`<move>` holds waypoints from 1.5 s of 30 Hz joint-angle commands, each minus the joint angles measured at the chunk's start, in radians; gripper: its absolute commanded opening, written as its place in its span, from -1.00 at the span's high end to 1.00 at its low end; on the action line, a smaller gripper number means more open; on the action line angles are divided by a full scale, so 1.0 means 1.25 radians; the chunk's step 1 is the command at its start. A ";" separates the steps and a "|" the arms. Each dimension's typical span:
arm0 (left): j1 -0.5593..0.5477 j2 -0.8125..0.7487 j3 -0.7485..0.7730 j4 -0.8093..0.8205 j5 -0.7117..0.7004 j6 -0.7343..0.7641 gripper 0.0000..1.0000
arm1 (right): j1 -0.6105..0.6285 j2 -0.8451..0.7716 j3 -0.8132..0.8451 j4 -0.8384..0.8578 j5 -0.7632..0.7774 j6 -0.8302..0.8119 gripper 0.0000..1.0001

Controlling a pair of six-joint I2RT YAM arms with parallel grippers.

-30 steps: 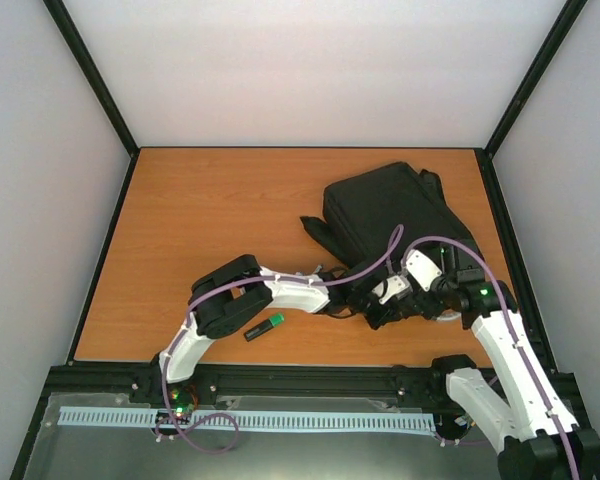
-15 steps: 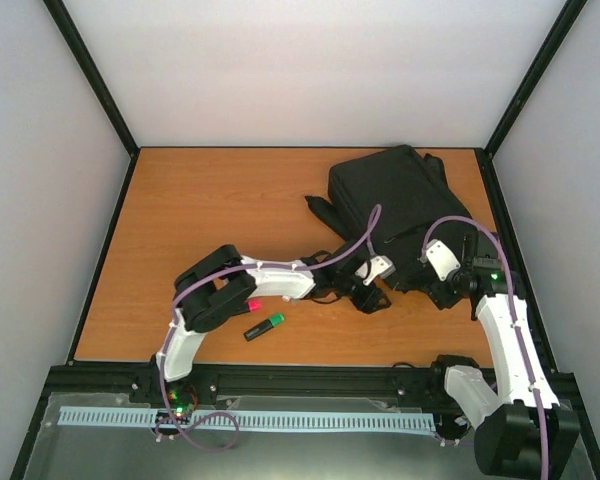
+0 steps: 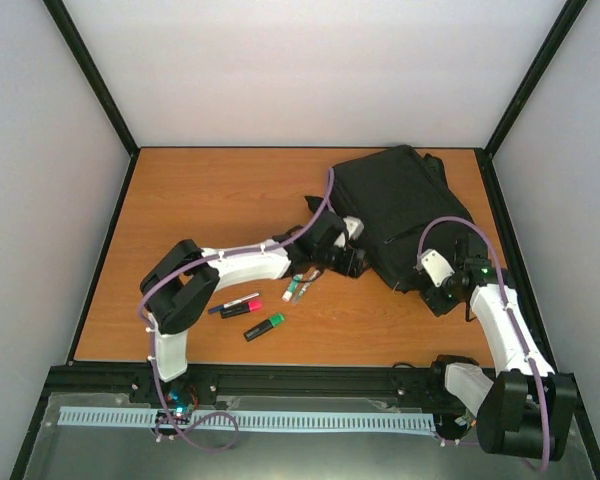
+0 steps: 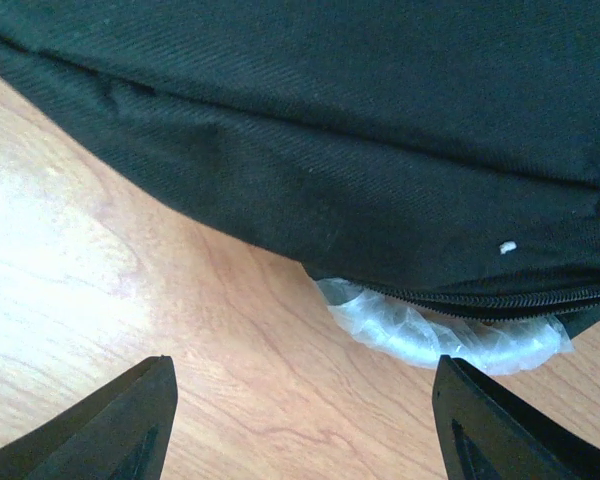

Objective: Pack the student bag
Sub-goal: Zip the student bag at the center of the board.

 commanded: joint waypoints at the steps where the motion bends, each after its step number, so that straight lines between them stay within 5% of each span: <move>1: 0.048 0.044 0.130 -0.056 -0.034 -0.147 -0.42 | -0.006 0.025 0.021 0.043 -0.004 0.025 -0.44; 11: 0.053 0.250 0.422 -0.253 -0.108 -0.250 -0.34 | -0.005 0.079 0.012 0.080 -0.008 0.037 -0.44; 16: 0.054 0.264 0.425 -0.277 -0.163 -0.308 -0.25 | -0.005 0.084 -0.005 0.094 -0.005 0.034 -0.44; 22: 0.053 0.286 0.458 -0.324 -0.189 -0.326 0.21 | -0.005 0.113 -0.008 0.106 -0.001 0.040 -0.44; 23: 0.053 0.282 0.452 -0.330 -0.204 -0.331 0.17 | -0.005 0.115 -0.008 0.109 0.002 0.039 -0.44; 26: 0.057 0.251 0.414 -0.348 -0.253 -0.355 -0.36 | -0.006 0.119 -0.008 0.120 0.016 0.033 -0.44; 31: 0.073 0.299 0.463 -0.319 -0.184 -0.356 -0.39 | -0.005 0.130 -0.007 0.121 0.006 0.036 -0.44; 33: 0.073 0.328 0.505 -0.325 -0.166 -0.350 -0.16 | -0.006 0.135 -0.007 0.126 0.004 0.039 -0.44; 35: 0.073 0.343 0.528 -0.328 -0.152 -0.353 0.28 | -0.006 0.146 -0.004 0.136 0.002 0.042 -0.44; 39: 0.073 0.282 0.453 -0.278 -0.174 -0.380 0.95 | -0.006 0.202 0.022 0.168 0.005 0.053 -0.44; 45: 0.073 0.128 0.256 -0.190 -0.226 -0.422 0.98 | -0.006 0.312 0.121 0.204 -0.013 0.082 -0.39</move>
